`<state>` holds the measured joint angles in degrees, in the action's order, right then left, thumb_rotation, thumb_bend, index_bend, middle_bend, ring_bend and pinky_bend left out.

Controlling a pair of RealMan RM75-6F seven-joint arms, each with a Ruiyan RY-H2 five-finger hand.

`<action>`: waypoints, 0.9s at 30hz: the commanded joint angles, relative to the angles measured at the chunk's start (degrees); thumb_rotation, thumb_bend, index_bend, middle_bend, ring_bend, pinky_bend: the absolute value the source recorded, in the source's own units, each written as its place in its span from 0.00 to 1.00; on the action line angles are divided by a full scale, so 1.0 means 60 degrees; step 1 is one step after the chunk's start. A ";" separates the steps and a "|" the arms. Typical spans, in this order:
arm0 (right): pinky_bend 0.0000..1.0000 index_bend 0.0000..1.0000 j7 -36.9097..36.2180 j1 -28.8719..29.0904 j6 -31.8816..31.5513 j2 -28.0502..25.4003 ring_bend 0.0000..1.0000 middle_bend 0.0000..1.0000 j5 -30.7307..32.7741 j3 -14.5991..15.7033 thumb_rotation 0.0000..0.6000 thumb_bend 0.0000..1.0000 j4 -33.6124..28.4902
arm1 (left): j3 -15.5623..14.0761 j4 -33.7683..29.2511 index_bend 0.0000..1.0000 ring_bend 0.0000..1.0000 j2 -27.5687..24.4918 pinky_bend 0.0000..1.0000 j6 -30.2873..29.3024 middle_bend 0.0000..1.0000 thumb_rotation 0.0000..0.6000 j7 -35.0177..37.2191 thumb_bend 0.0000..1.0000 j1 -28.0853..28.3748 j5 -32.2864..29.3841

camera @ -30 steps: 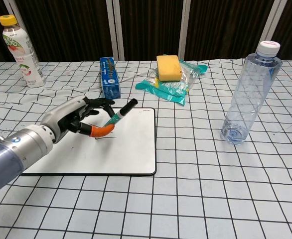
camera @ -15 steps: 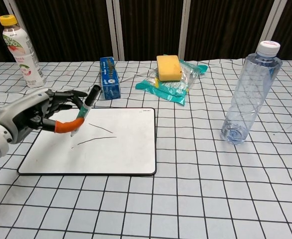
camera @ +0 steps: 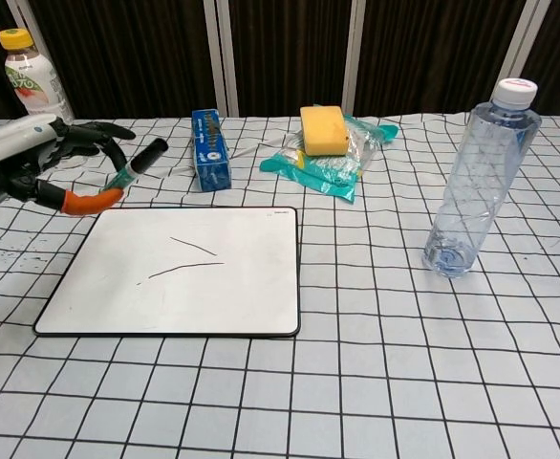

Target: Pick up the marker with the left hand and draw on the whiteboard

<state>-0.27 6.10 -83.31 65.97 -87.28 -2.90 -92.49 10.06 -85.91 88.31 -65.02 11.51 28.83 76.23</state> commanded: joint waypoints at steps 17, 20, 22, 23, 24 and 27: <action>0.00 0.00 0.0064 -0.0003 0.0075 -0.0017 0.00 0.00 0.0094 0.0002 1.00 0.31 -0.0088 | -0.0035 0.2096 0.62 0.00 0.0397 0.00 0.0822 0.06 1.00 -0.5005 0.38 0.0444 -0.2589; 0.00 0.00 0.0057 0.0000 0.0083 -0.0023 0.00 0.00 0.0091 0.0004 1.00 0.31 -0.0089 | 0.0001 0.2210 0.58 0.00 0.0530 0.00 0.0876 0.04 1.00 -0.5092 0.36 0.0473 -0.2741; 0.00 0.00 0.0047 0.0001 0.0085 -0.0028 0.00 0.00 0.0092 0.0002 1.00 0.31 -0.0091 | 0.0033 0.2303 0.55 0.00 0.0656 0.00 0.0900 0.01 1.00 -0.5185 0.33 0.0518 -0.2828; 0.00 0.00 0.0046 0.0001 0.0084 -0.0029 0.00 0.00 0.0091 0.0002 1.00 0.31 -0.0090 | 0.0041 0.2316 0.54 0.00 0.0684 0.00 0.0907 0.01 1.00 -0.5201 0.31 0.0529 -0.2844; 0.00 0.00 0.0048 0.0001 0.0081 -0.0031 0.00 0.00 0.0088 0.0001 1.00 0.31 -0.0089 | 0.0054 0.2327 0.51 0.00 0.0729 0.00 0.0912 0.00 1.00 -0.5233 0.28 0.0545 -0.2874; 0.00 0.00 0.0043 -0.0004 0.0074 -0.0036 0.00 0.00 0.0085 0.0002 1.00 0.31 -0.0091 | 0.0061 0.2308 0.45 0.00 0.0778 0.00 0.0902 0.00 1.00 -0.5305 0.23 0.0561 -0.2910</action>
<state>-0.01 6.08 -82.86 65.76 -86.76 -2.89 -93.03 10.43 -72.00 92.92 -59.59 -20.20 32.17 58.84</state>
